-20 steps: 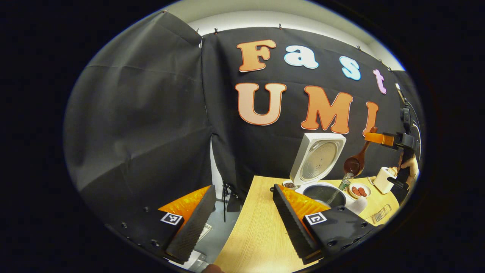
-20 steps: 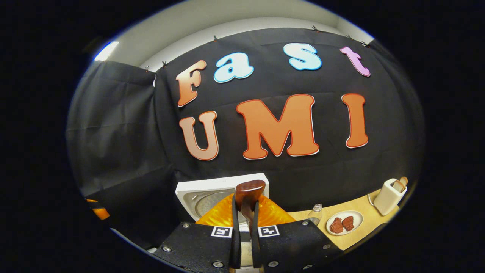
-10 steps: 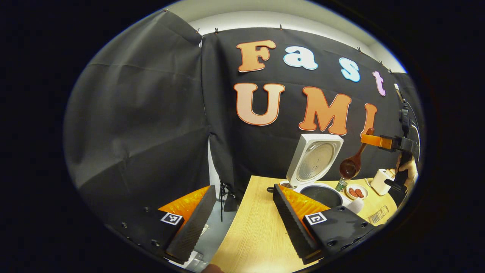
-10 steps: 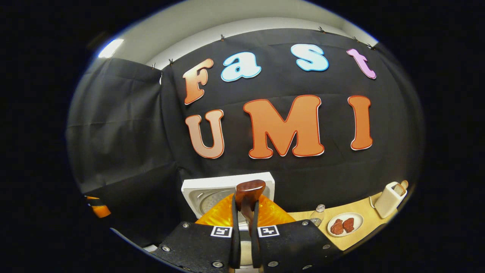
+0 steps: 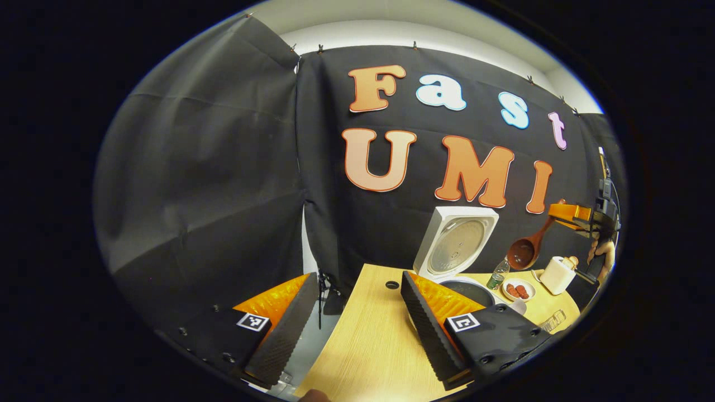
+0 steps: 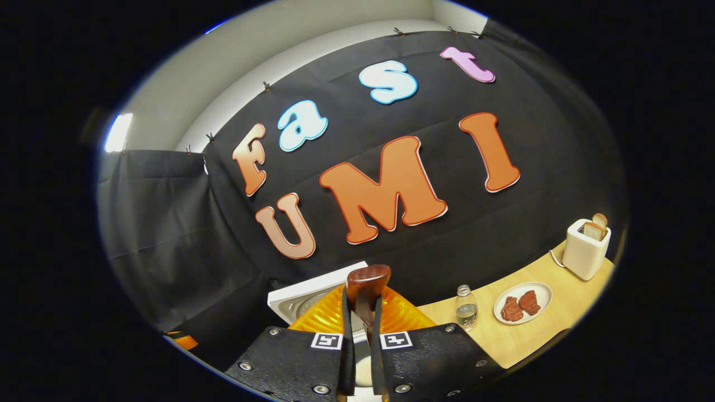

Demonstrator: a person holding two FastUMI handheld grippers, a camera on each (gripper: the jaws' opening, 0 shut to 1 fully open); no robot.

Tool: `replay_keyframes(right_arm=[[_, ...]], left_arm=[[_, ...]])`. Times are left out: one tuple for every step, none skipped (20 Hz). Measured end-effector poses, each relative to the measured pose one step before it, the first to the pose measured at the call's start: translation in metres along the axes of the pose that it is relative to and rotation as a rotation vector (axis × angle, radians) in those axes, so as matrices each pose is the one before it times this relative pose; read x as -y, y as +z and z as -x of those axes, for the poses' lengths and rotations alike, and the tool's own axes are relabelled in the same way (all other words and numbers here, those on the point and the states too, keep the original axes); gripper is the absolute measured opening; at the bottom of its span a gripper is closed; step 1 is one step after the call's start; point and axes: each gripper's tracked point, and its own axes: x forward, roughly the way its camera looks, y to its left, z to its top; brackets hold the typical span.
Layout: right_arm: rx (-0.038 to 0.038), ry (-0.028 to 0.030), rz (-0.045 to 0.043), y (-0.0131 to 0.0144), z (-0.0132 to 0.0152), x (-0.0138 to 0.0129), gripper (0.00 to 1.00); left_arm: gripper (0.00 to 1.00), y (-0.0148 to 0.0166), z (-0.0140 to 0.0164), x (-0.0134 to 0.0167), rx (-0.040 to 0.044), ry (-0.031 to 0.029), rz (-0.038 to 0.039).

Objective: Close the left gripper, press the button to open the rice cooker; take a wooden spoon from the chopstick holder with the right hand, scoop a spoonful of rice and pour it into the rice cooker, then put the wooden spoon back into the chopstick holder.

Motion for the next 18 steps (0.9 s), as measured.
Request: replay_keyframes(right_arm=[[0.00829,-0.01914,-0.00252,0.00470,0.00803,0.01214,0.10],[0.00898,-0.02473,0.00171,0.00411,0.00709,0.01233,0.10],[0.00902,-0.02596,0.00587,0.00420,0.00793,0.01378,0.10],[0.00750,-0.02472,0.00536,0.00386,0.00845,0.01454,0.11],[0.00512,-0.02314,0.00318,0.00364,0.00818,0.01380,0.11],[0.00428,-0.02152,-0.00154,0.00318,0.00860,0.01320,0.11],[0.00569,-0.02160,-0.00081,0.00312,0.00800,0.01316,0.11],[0.00642,-0.02477,0.00040,0.00341,0.00765,0.01486,0.11],[0.00500,-0.02253,0.00186,0.00274,0.00776,0.01435,0.10],[0.00505,-0.02212,0.00022,0.00147,0.00683,0.01350,0.10],[0.00264,-0.01829,0.00030,0.00147,0.00539,0.01243,0.10],[0.00004,-0.01701,-0.00209,0.00121,0.00986,0.01306,0.11],[-0.00192,-0.01446,-0.00021,-0.00004,0.00529,0.01066,0.11],[-0.00223,-0.01351,0.00273,-0.00101,0.00531,0.01064,0.11],[-0.00283,-0.01233,0.00587,-0.00149,0.00464,0.01021,0.11],[-0.00314,-0.01263,0.00599,-0.00069,0.00440,0.00922,0.10],[-0.00556,-0.01092,0.00526,-0.00252,0.00419,0.00909,0.10],[-0.00639,-0.00958,0.00466,-0.00307,0.00337,0.00856,0.11]], left_arm=[[0.99,0.00318,0.00020,0.00596,0.00534,-0.00876,-0.00240],[0.99,0.00105,0.00028,0.00698,0.00337,-0.01143,-0.00227],[0.99,0.00249,0.00021,0.00702,0.00476,-0.01131,-0.00089],[0.99,0.00076,0.00012,0.00725,0.00393,-0.01168,-0.00009],[0.99,0.00083,-0.00014,0.00707,0.00220,-0.01028,0.00067],[1.00,0.00043,0.00091,0.00644,0.00152,-0.00932,0.00164],[0.99,0.00128,-0.00033,0.00639,0.00002,-0.00812,0.00333],[0.99,-0.00101,0.00011,0.00722,-0.00124,-0.00995,0.00420],[0.99,-0.00019,0.00044,0.00612,-0.00116,-0.00829,0.00327],[1.00,-0.00028,-0.00009,0.00611,-0.00003,-0.00551,0.00079],[0.99,0.00077,0.00063,0.00475,0.00093,-0.00406,-0.00154],[1.00,-0.00047,-0.00060,0.00505,0.00102,-0.00355,-0.00217],[1.00,-0.00055,-0.00059,0.00512,-0.00035,-0.00423,-0.00216],[1.00,-0.00012,0.00084,0.00548,-0.00005,-0.00422,-0.00087],[1.00,-0.00038,0.00077,0.00435,0.00024,-0.00130,0.00065],[0.99,-0.00152,-0.00103,0.00421,-0.00032,0.00397,0.00218],[0.99,-0.00039,0.00053,0.00334,0.00006,0.00796,0.00397],[1.00,-0.00063,0.00031,0.00473,0.00401,0.00450,0.00427]])
